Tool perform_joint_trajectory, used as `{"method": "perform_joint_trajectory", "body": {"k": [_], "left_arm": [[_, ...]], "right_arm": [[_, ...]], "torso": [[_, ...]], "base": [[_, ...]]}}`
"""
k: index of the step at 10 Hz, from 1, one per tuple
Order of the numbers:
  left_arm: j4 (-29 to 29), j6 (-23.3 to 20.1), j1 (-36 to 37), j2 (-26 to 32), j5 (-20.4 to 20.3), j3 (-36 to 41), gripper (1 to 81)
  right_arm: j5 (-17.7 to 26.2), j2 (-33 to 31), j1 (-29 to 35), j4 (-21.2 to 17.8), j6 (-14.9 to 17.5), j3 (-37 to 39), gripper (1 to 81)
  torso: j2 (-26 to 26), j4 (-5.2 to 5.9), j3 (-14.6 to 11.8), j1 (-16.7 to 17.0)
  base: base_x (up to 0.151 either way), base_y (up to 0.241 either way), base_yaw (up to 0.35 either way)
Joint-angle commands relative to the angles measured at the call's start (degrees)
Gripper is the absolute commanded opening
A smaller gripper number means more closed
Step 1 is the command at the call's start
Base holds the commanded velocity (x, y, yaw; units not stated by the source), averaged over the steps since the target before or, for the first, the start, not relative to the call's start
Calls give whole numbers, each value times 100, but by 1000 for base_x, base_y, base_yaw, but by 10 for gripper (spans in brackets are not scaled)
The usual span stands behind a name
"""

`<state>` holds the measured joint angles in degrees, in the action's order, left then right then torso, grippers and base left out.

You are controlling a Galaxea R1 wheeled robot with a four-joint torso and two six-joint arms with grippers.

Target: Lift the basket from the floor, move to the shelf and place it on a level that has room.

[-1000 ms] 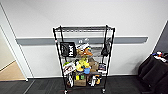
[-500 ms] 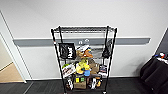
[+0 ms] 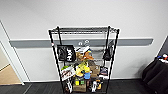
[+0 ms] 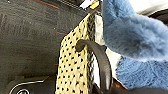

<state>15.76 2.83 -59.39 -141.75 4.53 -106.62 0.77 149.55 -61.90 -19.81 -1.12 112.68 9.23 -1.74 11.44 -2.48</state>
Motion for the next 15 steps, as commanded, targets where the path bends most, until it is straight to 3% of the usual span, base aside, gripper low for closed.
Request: {"method": "perform_joint_trajectory", "body": {"k": [1, 15], "left_arm": [[50, -10, 591, 147, 179, 203, 10], [50, -10, 591, 155, 171, 185, 10]], "right_arm": [[73, -116, 666, -137, -46, -291, 10], [99, -90, 666, -120, -46, -291, 10]], "torso": [[0, 0, 0, 0], [0, 0, 0, 0]], "base": [[125, 0, 0], [125, 0, 0]]}}
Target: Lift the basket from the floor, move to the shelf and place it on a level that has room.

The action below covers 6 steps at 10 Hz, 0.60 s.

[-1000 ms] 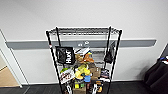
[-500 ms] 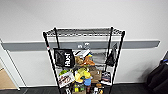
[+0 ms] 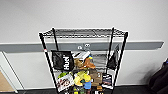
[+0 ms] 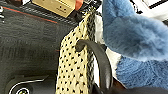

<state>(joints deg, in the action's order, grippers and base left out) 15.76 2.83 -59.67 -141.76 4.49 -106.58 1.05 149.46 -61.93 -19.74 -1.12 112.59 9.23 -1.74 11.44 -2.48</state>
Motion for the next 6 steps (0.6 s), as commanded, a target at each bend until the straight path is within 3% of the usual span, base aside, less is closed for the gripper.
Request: {"method": "perform_joint_trajectory", "body": {"k": [1, 6], "left_arm": [[50, -10, 619, 157, 184, 181, 10], [50, -10, 619, 130, 175, 181, 10]], "right_arm": [[63, -80, 668, -136, -46, -283, 10], [89, -97, 677, -136, -55, -274, 10]], "torso": [[0, 0, 0, 0], [0, 0, 0, 0]], "base": [[125, 0, 0], [131, 0, 0]]}}
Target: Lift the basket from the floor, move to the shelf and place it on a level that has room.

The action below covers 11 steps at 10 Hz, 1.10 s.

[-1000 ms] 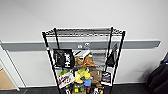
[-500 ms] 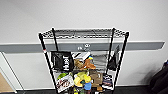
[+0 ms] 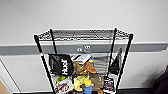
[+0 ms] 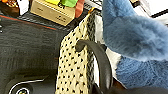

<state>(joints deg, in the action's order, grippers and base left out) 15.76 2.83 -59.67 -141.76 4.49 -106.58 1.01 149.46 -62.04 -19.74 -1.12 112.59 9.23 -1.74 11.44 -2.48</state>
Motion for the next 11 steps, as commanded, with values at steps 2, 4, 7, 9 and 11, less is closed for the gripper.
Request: {"method": "perform_joint_trajectory", "body": {"k": [2, 4, 7, 9, 11], "left_arm": [[50, -10, 619, 130, 184, 181, 10], [50, -10, 618, 130, 184, 181, 10], [50, -10, 584, 130, 184, 181, 10], [50, -10, 575, 130, 184, 181, 10], [50, -10, 584, 130, 184, 208, 10]], "right_arm": [[92, -89, 679, -136, -55, -274, 10], [101, -80, 679, -136, -55, -274, 10], [101, -80, 688, -136, -55, -274, 10], [101, -80, 679, -136, -64, -256, 10], [101, -89, 670, -136, -64, -300, 10]], "torso": [[0, 0, 0, 0], [0, 0, 0, 0], [0, 0, 0, 0], [0, 0, 0, 0], [-2, 0, 0, -2]], "base": [[133, 0, 0], [133, 0, 0], [133, 0, 0], [107, 0, 0], [33, 0, 0]]}}
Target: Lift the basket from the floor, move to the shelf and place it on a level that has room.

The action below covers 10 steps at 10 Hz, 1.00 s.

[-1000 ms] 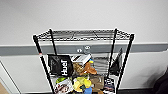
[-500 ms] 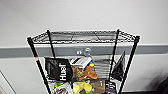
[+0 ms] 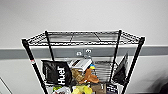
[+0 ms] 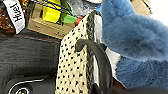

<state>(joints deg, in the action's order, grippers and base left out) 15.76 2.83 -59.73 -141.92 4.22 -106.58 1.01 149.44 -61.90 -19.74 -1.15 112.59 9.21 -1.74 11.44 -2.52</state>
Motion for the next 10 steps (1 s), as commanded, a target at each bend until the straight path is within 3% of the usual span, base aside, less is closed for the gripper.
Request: {"method": "perform_joint_trajectory", "body": {"k": [1, 10], "left_arm": [[50, -10, 572, 155, 211, 199, 10], [6, -10, 563, 155, 211, 234, 10]], "right_arm": [[101, -96, 639, -136, -70, -327, 10], [92, -149, 613, -145, -79, -467, 10]], "torso": [[2, 0, 0, 2], [7, 0, -2, 11]], "base": [[0, 0, 0], [22, 0, 0]]}}
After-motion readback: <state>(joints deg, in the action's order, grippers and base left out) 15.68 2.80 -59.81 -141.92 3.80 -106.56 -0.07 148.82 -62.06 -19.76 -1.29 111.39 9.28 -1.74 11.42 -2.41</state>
